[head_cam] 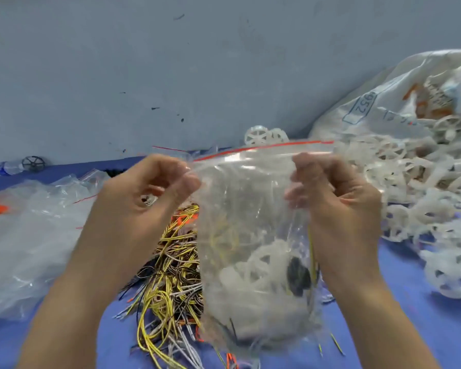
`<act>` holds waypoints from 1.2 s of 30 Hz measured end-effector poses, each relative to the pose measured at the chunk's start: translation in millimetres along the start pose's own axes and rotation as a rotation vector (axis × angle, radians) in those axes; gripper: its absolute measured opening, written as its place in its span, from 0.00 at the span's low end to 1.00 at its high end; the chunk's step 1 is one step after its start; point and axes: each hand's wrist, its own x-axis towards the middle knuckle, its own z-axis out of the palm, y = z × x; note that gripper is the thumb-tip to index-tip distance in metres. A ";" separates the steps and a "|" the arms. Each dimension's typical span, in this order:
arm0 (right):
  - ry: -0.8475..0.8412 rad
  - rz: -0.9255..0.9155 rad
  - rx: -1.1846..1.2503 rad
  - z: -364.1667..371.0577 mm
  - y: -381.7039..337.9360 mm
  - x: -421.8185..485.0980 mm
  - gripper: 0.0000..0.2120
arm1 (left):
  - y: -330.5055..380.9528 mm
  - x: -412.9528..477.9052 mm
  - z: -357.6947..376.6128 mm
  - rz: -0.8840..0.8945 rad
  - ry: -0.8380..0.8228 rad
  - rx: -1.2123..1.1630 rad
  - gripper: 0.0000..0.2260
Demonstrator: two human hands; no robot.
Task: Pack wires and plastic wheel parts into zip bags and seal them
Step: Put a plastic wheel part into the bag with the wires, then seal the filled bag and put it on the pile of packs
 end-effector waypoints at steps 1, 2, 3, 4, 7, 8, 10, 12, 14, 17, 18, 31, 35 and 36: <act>-0.019 0.036 0.007 5.1 2.2 -3.5 0.08 | -5.4 -3.7 -7.5 -0.021 0.000 0.052 0.08; -0.024 0.044 0.027 9.0 2.2 -5.1 0.09 | -10.1 -5.3 -15.4 -0.027 0.025 0.090 0.09; -0.028 0.036 0.054 11.9 0.6 -4.6 0.08 | -14.1 -5.1 -22.9 -0.019 0.063 0.106 0.08; -0.045 0.033 0.074 14.1 -0.3 -3.5 0.08 | -18.0 -4.9 -29.4 -0.010 0.094 0.100 0.08; -0.138 0.112 0.063 17.9 3.9 -4.6 0.07 | -29.4 -7.0 -35.3 -0.032 0.096 0.106 0.06; -0.149 0.134 0.060 18.6 6.0 -6.1 0.07 | -31.9 -8.3 -35.2 -0.045 0.085 0.104 0.08; -0.133 0.123 0.054 18.8 6.1 -7.9 0.09 | -34.0 -9.4 -36.5 -0.047 0.091 0.018 0.13; -0.122 0.108 0.084 19.1 1.3 -7.3 0.09 | -30.7 -10.8 -40.3 -0.027 0.110 -0.157 0.16; -0.129 0.129 0.148 20.3 -1.2 -5.9 0.10 | -27.3 -10.7 -43.1 -0.029 0.106 -0.300 0.17; -0.149 0.153 0.168 24.1 4.2 -8.0 0.10 | -29.3 -10.4 -41.9 -0.071 0.127 -0.379 0.14; -0.153 0.166 0.155 25.4 8.9 -9.3 0.09 | -31.6 -11.0 -39.6 -0.120 0.144 -0.407 0.14; -0.148 0.366 0.098 32.6 43.8 -11.3 0.07 | -45.2 -14.6 -8.4 -0.604 0.168 -0.382 0.19; -0.207 0.223 0.060 36.9 37.3 -12.8 0.08 | -7.5 3.8 -4.7 -0.025 0.120 0.373 0.16; -0.222 0.203 0.066 38.1 36.1 -13.4 0.07 | 1.4 12.4 1.1 0.032 0.011 0.399 0.15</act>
